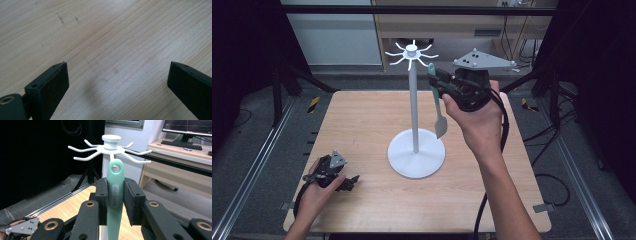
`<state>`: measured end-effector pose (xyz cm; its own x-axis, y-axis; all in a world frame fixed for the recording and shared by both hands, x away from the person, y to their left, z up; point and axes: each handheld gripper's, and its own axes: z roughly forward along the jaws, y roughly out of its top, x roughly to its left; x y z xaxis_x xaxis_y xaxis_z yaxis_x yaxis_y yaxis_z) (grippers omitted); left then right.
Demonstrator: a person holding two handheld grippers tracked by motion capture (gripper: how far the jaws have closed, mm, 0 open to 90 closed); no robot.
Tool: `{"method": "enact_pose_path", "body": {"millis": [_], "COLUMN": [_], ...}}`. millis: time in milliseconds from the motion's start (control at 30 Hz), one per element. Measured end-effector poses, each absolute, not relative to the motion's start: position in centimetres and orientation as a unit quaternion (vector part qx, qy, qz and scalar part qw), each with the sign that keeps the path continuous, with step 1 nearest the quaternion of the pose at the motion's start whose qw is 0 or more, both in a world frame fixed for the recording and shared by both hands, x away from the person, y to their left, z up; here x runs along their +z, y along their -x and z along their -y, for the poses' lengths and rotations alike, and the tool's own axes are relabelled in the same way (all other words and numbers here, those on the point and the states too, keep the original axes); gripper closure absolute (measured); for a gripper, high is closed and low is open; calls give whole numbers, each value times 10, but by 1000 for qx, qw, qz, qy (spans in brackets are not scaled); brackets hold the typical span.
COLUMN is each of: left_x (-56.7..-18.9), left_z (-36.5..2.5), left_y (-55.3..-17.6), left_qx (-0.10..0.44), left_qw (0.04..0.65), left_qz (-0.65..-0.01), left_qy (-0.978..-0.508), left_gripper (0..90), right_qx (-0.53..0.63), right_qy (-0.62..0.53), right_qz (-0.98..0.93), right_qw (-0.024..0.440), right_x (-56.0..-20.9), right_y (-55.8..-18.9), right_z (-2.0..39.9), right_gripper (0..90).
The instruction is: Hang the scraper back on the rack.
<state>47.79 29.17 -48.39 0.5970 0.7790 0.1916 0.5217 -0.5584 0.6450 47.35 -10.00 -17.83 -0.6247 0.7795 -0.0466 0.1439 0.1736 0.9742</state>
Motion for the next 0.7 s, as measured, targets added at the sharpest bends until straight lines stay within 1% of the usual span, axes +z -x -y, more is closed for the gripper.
{"method": "enact_pose_path", "body": {"millis": [700], "left_x": [-484], "left_z": [-292], "left_y": [-478], "left_qx": [235], "left_qw": [274], "left_qz": [-383], "left_qy": [-850], "left_gripper": [35], "right_qx": [543], "right_qy": [-330], "right_qz": [-720], "right_qw": [279], "right_x": [-181], "right_y": [-488], "right_z": [88], "right_gripper": [745]}}
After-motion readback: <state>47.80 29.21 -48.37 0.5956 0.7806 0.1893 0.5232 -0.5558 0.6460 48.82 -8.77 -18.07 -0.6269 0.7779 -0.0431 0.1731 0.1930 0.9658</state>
